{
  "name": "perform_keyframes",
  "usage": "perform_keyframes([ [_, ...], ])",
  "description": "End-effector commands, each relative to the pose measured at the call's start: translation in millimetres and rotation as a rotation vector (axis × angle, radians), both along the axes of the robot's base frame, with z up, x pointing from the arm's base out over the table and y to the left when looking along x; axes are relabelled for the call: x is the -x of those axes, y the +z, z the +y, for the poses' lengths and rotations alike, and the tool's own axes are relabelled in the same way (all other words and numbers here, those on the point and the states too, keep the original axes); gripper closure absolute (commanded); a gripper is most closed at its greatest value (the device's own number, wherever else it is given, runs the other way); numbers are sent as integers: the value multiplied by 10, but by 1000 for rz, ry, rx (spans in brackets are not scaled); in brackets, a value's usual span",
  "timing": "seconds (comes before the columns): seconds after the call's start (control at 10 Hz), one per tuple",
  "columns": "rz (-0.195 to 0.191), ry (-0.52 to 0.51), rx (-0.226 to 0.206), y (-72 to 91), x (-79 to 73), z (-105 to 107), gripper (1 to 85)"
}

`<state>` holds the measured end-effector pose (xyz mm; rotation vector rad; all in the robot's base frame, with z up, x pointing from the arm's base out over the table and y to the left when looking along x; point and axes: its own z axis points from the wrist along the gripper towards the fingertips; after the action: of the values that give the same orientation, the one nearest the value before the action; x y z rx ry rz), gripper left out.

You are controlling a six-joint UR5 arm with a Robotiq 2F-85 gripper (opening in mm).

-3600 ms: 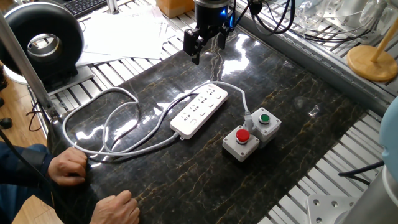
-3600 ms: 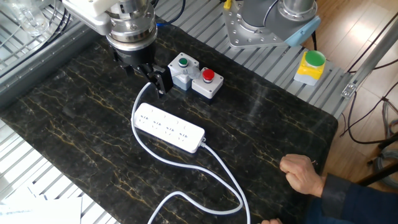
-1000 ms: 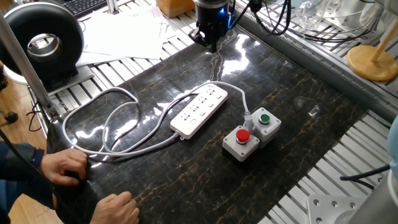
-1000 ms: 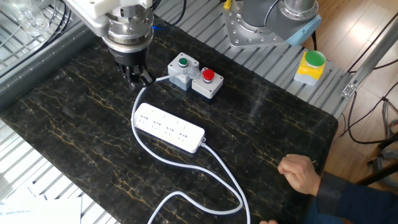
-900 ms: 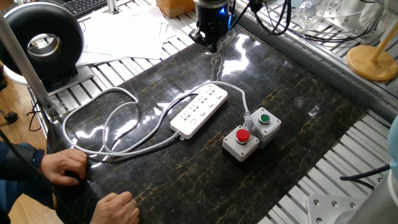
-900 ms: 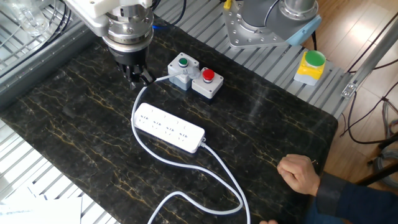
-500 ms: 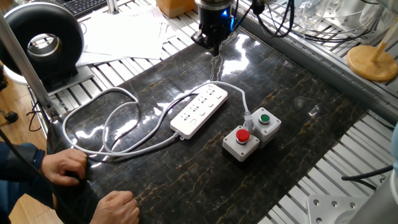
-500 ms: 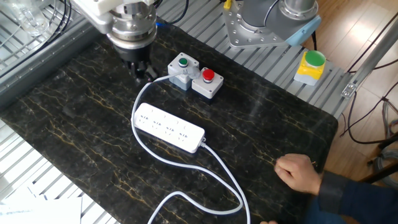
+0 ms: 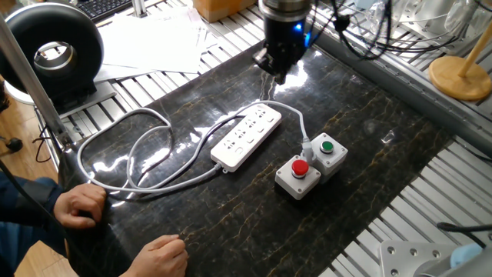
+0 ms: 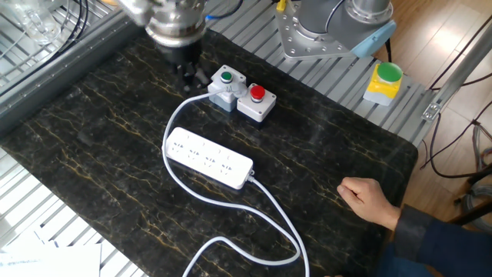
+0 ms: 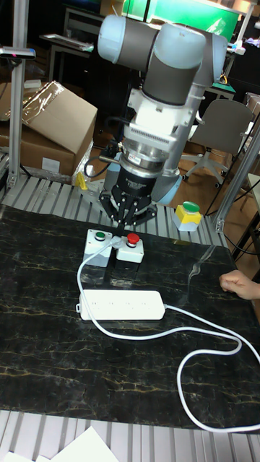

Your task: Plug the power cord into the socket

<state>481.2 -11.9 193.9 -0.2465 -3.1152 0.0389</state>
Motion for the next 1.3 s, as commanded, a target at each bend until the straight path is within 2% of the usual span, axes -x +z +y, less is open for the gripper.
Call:
perform_keyframes([
  [0.0,29,28,-44,69,294,-51,840],
  [0.2,15,52,-1,-11,269,-197,840],
  [0.4,37,52,41,-7,325,-312,840],
  [0.6,33,10,21,-10,320,-256,840],
  [0.8,47,-34,29,-7,359,-272,840],
  [0.9,15,-89,135,18,294,-542,840],
  [1.0,-8,-115,80,-2,234,-404,840],
  [1.1,13,-145,61,-5,289,-348,840],
  [1.2,17,-196,46,-8,300,-305,840],
])
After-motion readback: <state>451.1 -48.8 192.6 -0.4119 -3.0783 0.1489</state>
